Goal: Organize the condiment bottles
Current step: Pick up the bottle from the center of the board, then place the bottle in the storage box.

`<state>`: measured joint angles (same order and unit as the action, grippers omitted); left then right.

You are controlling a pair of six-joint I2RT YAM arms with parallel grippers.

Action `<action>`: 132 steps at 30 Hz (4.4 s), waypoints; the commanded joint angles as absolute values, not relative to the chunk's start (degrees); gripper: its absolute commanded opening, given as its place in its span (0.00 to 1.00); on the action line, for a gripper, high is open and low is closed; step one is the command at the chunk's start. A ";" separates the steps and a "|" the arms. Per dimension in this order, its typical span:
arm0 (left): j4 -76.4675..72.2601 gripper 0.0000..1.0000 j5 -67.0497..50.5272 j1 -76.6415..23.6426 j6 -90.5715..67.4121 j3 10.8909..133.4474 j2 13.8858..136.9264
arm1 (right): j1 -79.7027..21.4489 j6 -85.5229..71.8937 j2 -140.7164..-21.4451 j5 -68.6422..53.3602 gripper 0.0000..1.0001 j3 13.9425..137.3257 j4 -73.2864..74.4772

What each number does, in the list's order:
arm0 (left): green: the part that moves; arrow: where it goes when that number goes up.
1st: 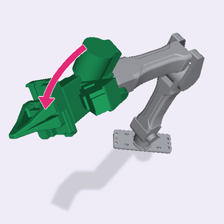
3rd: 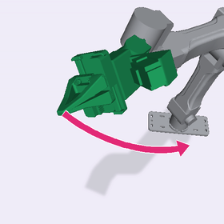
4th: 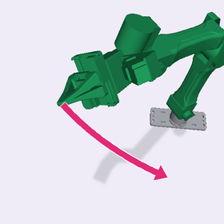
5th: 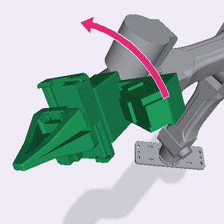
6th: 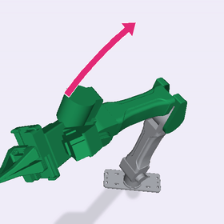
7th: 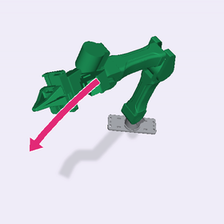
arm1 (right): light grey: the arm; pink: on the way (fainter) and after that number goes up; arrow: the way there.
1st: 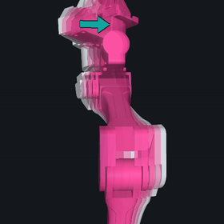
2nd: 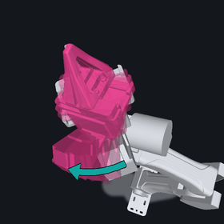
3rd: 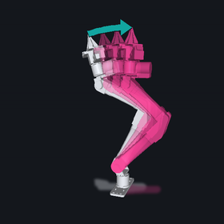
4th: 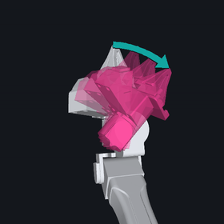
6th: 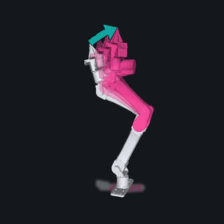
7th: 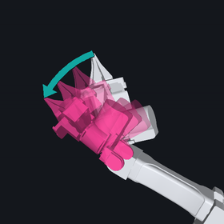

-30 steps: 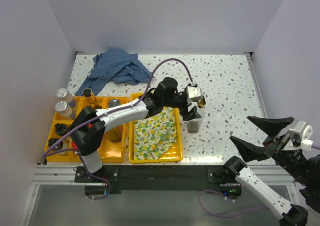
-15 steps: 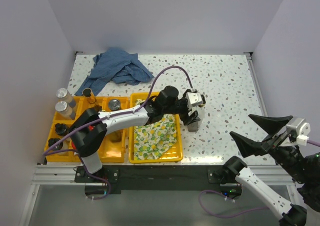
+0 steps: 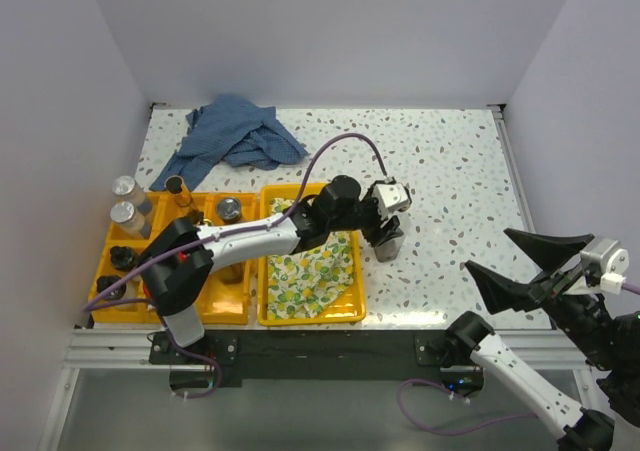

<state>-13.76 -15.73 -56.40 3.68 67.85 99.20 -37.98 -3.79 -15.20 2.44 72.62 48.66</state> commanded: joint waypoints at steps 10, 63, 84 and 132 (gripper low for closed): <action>-6.00 0.00 6.05 -58.71 -4.48 72.51 82.80 | -38.32 -3.60 -15.38 3.52 0.99 72.33 47.55; 75.32 0.00 67.49 -87.36 -65.13 70.32 51.95 | -38.23 -11.16 -22.50 -3.60 0.99 74.09 43.95; 75.32 0.00 64.51 -77.96 -60.38 64.25 47.29 | -38.32 -10.37 -23.20 -2.55 0.99 72.60 43.86; 75.41 0.00 54.23 -74.27 -51.77 65.47 36.65 | -38.32 -9.41 -24.87 -3.60 0.99 72.42 43.42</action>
<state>77.03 50.72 -74.63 -51.90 64.14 38.57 -37.98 -10.02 -24.43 -2.96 71.29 44.75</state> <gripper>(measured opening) 0.623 0.985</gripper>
